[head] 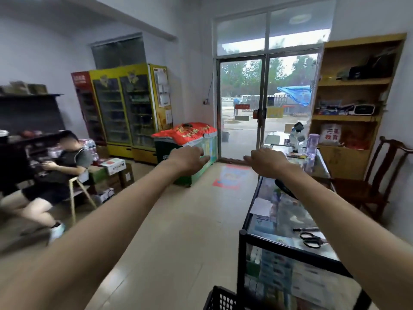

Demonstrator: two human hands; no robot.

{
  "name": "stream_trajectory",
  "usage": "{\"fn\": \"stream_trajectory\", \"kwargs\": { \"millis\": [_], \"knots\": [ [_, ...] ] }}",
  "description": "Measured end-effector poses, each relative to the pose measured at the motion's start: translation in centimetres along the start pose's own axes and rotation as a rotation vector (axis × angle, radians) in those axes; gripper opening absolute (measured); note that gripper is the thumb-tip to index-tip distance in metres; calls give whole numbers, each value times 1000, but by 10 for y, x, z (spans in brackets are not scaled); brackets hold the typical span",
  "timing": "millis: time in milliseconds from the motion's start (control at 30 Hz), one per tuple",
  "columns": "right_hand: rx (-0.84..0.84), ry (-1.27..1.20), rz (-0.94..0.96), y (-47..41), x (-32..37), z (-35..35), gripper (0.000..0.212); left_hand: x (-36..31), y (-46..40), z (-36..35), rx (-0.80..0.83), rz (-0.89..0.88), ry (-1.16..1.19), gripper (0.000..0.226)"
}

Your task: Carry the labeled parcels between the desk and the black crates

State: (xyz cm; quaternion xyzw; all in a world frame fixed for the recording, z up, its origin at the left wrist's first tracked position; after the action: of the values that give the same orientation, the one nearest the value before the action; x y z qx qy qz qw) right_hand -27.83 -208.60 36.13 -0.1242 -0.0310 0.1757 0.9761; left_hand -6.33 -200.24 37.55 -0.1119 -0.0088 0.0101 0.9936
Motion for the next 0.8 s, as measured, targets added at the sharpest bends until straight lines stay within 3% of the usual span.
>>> {"fn": "stream_trajectory", "kwargs": {
  "millis": [200,433,633,800],
  "knots": [
    [-29,-164,284,7,134,2,43,88,94,29,-16,258,-41,44],
    [-64,-280,647,61,345,32,44,211,269,77,-37,628,-142,45],
    [-53,-344,1022,171,537,71,37,279,467,132,-119,931,-245,45],
    [0,-519,1263,305,671,102,46,296,638,166,-135,1183,-349,43]
  ]
}}
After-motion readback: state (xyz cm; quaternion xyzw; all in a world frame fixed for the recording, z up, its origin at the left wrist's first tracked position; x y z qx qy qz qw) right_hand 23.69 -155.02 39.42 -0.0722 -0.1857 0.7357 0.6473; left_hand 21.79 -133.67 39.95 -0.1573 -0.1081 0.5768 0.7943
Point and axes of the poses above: each hand's wrist, its own y-axis away from the middle knuckle, its own z-axis out of the back of the hand, x = y × z, the point moved 2 cm from there along -y, towards the middle knuckle, and after that the axes turned 8 degrees about -z, right-handed, at the moved point
